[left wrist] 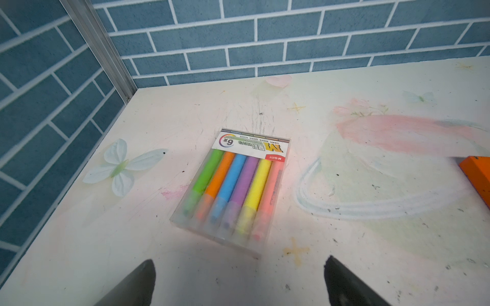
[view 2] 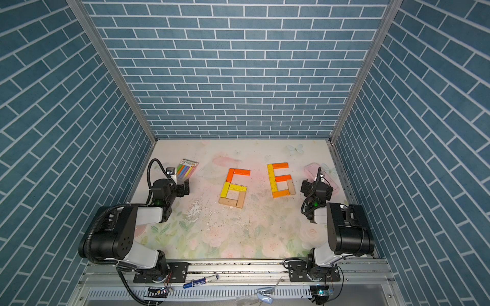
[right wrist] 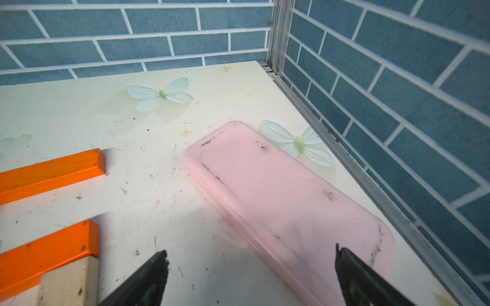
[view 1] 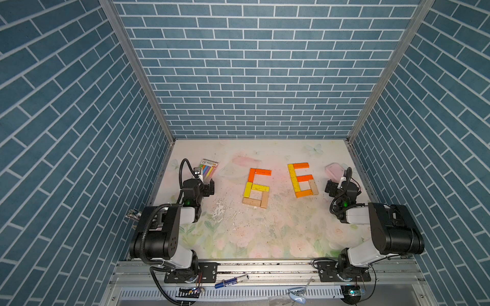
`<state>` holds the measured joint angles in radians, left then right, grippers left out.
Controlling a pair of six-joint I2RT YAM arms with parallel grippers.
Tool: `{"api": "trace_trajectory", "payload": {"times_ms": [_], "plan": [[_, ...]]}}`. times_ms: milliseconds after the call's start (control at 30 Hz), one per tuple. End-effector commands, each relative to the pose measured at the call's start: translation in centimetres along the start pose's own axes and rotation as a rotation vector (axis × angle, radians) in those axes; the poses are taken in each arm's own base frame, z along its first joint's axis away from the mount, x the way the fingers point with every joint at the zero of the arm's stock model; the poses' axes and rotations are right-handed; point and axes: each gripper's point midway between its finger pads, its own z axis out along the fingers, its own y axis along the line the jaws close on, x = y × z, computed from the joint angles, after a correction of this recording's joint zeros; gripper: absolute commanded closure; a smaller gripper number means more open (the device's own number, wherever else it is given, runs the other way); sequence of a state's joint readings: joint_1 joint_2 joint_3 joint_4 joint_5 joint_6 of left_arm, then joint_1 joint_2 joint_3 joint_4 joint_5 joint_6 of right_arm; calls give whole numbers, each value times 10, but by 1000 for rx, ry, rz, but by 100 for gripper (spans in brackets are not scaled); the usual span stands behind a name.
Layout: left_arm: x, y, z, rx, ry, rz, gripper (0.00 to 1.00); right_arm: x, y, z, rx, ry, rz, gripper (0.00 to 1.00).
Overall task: Assemble the number 6 with building blocks
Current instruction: Reset both arms
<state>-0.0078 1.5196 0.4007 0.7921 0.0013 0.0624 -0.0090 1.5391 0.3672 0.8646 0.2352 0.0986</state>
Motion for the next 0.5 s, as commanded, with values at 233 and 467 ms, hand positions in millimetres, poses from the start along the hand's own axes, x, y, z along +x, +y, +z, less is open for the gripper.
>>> {"api": "trace_trajectory", "payload": {"times_ms": [233,467], "plan": [[-9,-2,0,-24,-30,24,1,-11,2,1,-14,-37,-6,1],[-8,-2,0,-16,-29,18,1,-12,2,1,-14,-40,-5,1]]}}
